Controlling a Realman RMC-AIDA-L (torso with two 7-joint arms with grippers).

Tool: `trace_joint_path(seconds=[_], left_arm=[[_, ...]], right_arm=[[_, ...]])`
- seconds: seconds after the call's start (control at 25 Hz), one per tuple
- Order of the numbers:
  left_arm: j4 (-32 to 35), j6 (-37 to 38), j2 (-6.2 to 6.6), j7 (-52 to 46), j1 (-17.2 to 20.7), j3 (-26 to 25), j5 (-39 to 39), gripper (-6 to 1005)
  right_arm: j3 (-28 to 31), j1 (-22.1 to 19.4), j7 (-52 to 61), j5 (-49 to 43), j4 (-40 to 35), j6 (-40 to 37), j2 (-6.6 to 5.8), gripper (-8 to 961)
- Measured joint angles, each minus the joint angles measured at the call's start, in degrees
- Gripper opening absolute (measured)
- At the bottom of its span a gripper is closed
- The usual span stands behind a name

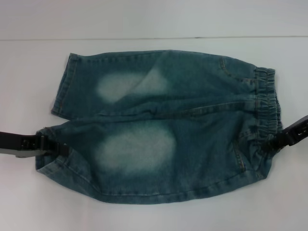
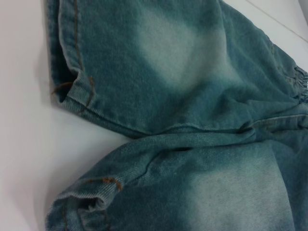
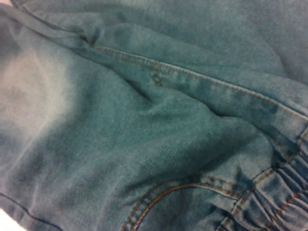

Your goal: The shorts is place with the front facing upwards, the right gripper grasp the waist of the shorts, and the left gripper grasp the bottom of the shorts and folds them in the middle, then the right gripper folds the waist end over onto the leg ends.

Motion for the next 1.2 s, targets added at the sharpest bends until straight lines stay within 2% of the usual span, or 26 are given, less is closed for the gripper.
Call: trace_joint_path(seconds=[0.36, 0.76, 0.92, 1.0, 1.2], left_arm=[[0.0, -0.1, 0.09, 0.0, -0.2, -0.2, 0.0, 43], [0.0, 0.1, 0.50, 0.0, -0.7, -0.2, -0.1, 43], [0.3, 0.8, 0.83, 0.0, -1.3, -0.2, -0.4, 43], [0.4, 0.9, 1.16, -0.1, -1.7, -0.2, -0.9, 43], [0.5, 0.3, 1.96, -0.5, -3.1, -0.3, -1.6, 42]], right_arm=[[0.0, 0.1, -0.9, 0.3, 0.0, -0.2, -0.09, 456], [0.2, 0.2, -0.9, 0.4, 0.0, -0.1, -0.82, 45], [2.2, -0.1, -1.1, 1.9, 0.0, -0.1, -1.47, 37], [6.6, -0.4, 0.0, 4.0, 0.1, 0.0, -1.88, 33], [11.1, -1.6, 0.2, 8.0, 1.3, 1.2, -2.16, 33]])
